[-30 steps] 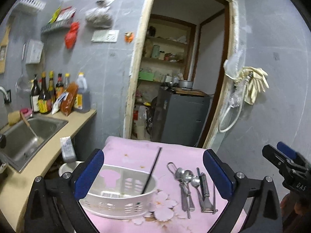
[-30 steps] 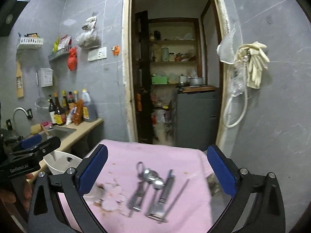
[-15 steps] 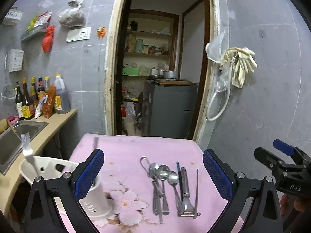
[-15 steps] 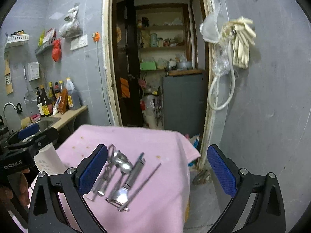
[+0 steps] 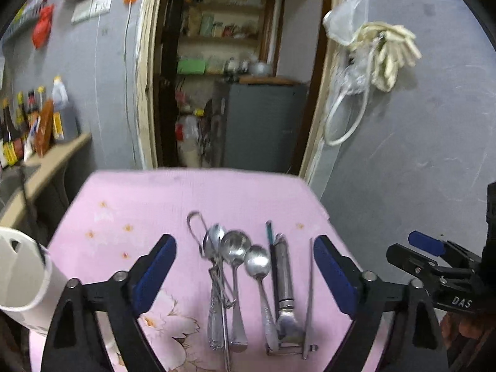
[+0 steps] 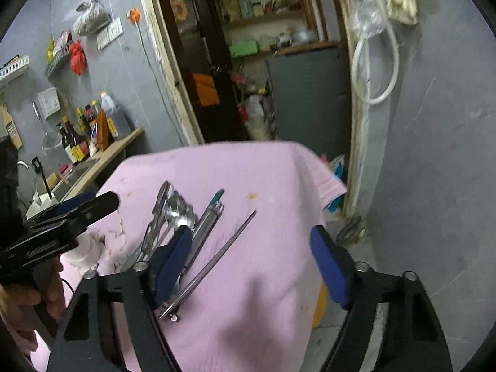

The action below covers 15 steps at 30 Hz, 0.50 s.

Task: Organize utensils
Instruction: 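Grasp the wire-loop utensil with the left tool while the right tool grasps another chopstick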

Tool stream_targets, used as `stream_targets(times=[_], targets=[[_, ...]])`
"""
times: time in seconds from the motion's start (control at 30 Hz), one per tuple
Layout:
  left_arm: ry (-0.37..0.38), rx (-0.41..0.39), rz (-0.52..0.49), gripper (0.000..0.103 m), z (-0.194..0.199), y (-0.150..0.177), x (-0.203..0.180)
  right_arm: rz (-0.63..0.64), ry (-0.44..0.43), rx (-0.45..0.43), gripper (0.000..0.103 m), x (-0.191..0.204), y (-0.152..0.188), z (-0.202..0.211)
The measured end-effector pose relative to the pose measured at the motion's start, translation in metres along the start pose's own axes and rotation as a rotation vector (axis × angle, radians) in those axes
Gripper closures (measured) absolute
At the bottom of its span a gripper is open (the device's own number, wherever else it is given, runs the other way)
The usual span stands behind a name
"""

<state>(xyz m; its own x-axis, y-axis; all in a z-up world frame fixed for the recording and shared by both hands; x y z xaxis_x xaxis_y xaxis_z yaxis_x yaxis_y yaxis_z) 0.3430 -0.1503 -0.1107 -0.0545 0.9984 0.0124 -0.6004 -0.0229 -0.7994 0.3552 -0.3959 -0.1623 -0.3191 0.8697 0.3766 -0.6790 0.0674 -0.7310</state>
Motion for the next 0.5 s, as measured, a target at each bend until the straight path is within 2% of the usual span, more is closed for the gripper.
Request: stream_targets(times=[0.2,0.43,0.5], targets=[[-0.045,0.130,0.054,0.034,-0.050,0.004,0.009,-0.047,-0.035,0.086,0.057,-0.004,0.007,-0.048],[-0.059,0.231,0.154,0.040,-0.097,0.004,0.022,-0.089,-0.024,0.172,0.076,-0.004,0.010,-0.091],[-0.060,0.241,0.167,0.041,-0.104,0.003,0.024,-0.095,-0.012,0.200,0.077,0.001,0.014,-0.103]])
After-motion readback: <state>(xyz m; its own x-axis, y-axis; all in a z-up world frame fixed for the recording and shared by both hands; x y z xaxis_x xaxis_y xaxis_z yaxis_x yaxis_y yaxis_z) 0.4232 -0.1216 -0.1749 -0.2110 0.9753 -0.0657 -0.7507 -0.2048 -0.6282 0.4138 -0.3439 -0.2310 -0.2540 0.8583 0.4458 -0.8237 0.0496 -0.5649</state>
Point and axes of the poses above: each gripper's, at about its wrist camera, not at the fingertips, and z roughly against the way its jaws point, x to its left, y to its underside, the point moved 1 cm from there along -z, roughly the way its jaws point, and after that the axes turned 13 degrees about -y, right-handed, at the moved point
